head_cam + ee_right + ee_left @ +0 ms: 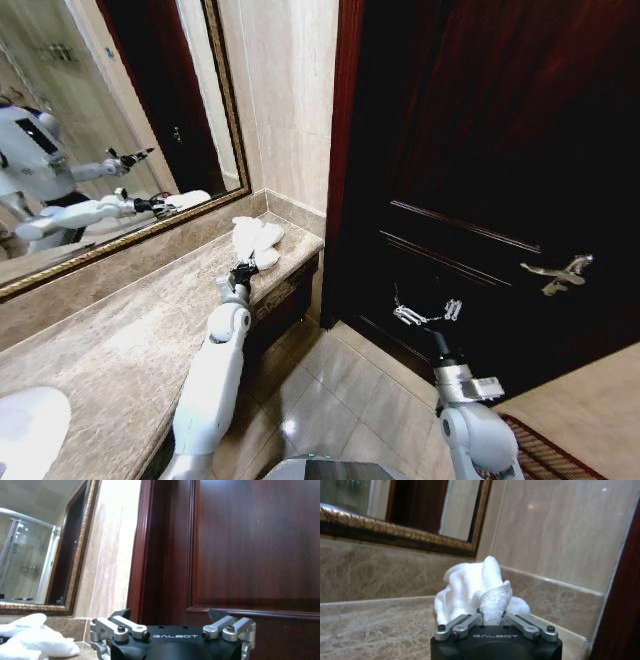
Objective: Discard the used towel into the hamper.
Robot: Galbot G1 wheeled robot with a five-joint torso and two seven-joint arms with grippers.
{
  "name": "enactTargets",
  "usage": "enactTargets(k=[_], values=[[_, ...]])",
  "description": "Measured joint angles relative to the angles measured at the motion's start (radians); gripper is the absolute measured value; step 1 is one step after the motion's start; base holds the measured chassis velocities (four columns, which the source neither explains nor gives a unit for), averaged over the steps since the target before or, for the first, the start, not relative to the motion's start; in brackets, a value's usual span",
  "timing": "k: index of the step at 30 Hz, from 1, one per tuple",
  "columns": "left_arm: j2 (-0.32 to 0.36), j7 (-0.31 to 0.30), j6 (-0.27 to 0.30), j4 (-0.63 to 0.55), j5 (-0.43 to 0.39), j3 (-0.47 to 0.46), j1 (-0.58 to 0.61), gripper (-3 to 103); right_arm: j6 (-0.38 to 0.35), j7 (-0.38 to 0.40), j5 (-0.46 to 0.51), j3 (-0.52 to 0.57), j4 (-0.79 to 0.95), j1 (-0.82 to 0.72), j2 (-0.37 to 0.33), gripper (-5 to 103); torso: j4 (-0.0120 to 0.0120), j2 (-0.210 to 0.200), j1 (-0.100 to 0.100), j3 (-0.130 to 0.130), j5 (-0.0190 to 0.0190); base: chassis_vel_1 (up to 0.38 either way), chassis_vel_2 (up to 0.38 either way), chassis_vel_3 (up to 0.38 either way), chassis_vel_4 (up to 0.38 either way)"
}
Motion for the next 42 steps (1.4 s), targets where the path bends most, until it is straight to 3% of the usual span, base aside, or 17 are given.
enactTargets(k=[7,18,22,26,29,42], values=[[0.022,0.05,-0.06,-0.151,-0.03,-0.016,0.144,6,0.003,0.006,-0.001,-0.005,0.008,-0.002,0.006,100,0.0001,0.0,0.0,0.0,0.0,0.0,0.0,0.0,0.0],[-0.026,0.076,-0.134,-0.417,-0.038,-0.046,0.36,6,0.017,0.002,-0.006,-0.025,0.014,-0.002,0.026,100,0.0,0.0,0.0,0.0,0.0,0.0,0.0,0.0,0.0],[-0.034,0.077,-0.159,-0.448,-0.01,-0.053,0.388,6,0.02,0.002,-0.007,-0.028,0.014,-0.003,0.03,100,0.0,0.0,0.0,0.0,0.0001,0.0,0.0,0.0,0.0],[-0.083,0.109,-0.268,-0.493,0.114,-0.074,0.476,6,0.023,0.001,-0.006,-0.03,0.013,0.004,0.036,100,0.0,0.0,0.0,0.0,0.0,0.0,0.0,0.0,0.0],[-0.111,0.109,-0.29,-0.519,0.146,-0.074,0.53,6,0.023,0.001,-0.006,-0.03,0.003,0.016,0.045,100,0.0001,0.0,0.0,0.0,0.0002,0.0,0.0,0.0,0.0],[-0.1,0.112,-0.3,-0.511,0.199,-0.049,0.587,6,0.063,0.005,0.025,-0.013,0.0,0.01,0.053,100,0.0,0.0,0.0,0.0,0.0002,0.0,0.0,0.0,0.0]])
